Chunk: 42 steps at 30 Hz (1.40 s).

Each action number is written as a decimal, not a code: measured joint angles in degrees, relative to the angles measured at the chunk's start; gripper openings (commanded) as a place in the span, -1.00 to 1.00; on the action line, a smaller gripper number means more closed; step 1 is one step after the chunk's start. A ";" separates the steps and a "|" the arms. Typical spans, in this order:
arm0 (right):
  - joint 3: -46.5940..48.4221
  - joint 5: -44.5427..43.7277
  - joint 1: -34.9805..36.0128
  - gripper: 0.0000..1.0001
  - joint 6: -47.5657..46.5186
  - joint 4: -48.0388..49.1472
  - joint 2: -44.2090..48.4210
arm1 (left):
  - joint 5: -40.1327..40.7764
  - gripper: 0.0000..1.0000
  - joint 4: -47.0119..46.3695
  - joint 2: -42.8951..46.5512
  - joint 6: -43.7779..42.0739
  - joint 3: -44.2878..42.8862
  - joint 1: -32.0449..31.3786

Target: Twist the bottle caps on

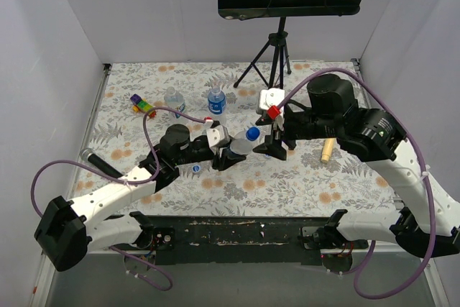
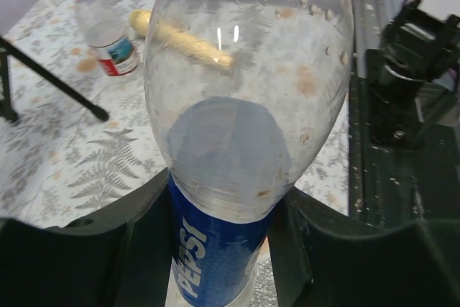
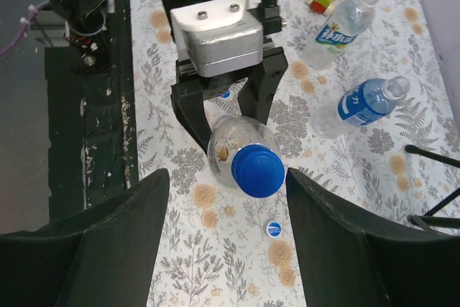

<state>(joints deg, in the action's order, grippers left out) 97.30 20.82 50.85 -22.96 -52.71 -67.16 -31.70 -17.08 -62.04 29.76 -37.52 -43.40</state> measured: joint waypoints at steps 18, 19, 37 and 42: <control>4.11 6.47 0.00 0.22 -11.78 -9.01 -5.25 | -12.11 -0.11 2.27 -1.33 0.35 -0.83 0.17; 4.11 6.45 0.00 0.19 -11.85 -9.25 -5.33 | -12.26 -0.11 2.27 -1.33 0.39 -0.83 0.17; 4.11 5.51 -0.26 -0.62 -11.17 -10.14 -6.60 | -12.22 -0.10 2.91 -1.40 0.81 -0.59 0.20; 1.66 0.59 -0.33 -0.85 -5.16 -6.58 -6.91 | -5.35 -0.17 1.64 -0.96 1.38 1.11 0.17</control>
<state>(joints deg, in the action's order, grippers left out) 98.96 21.41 50.52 -28.12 -59.29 -74.06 -37.06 -15.44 -63.00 31.14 -36.40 -43.22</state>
